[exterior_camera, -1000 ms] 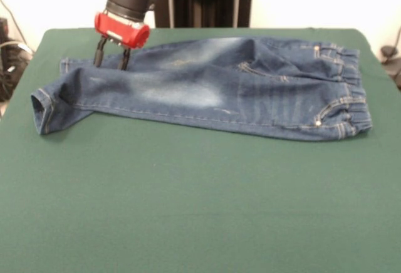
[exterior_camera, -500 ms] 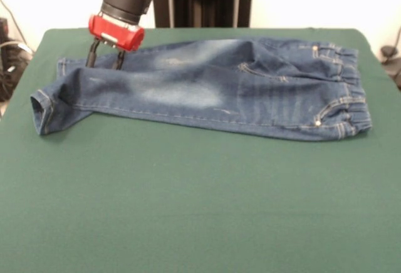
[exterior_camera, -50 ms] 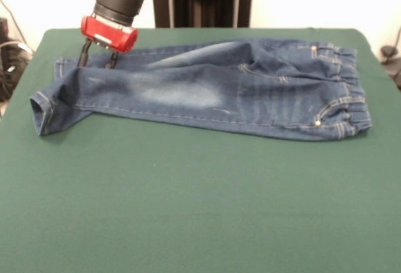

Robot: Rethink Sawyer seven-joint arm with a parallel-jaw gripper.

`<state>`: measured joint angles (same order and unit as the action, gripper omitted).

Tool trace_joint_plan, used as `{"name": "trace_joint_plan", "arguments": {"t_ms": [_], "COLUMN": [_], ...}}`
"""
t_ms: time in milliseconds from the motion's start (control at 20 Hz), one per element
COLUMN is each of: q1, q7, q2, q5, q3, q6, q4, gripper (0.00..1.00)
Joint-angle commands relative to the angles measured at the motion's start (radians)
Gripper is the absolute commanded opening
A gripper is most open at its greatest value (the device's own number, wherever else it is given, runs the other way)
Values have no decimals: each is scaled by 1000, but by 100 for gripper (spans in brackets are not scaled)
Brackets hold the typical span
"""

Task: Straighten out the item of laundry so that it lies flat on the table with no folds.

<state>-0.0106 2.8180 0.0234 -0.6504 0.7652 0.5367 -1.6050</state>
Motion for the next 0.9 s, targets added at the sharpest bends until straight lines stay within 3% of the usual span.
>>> {"name": "trace_joint_plan", "arguments": {"t_ms": [50,350,900], "q1": [77,110,112], "q7": [-96,-136,-137], "q2": [167,88,25], "q5": [25,-69,-154], "q3": [-154,-196,-160], "q6": [-377,-486,-498], "q4": [187,174,168], "gripper": [100,100,100]}}
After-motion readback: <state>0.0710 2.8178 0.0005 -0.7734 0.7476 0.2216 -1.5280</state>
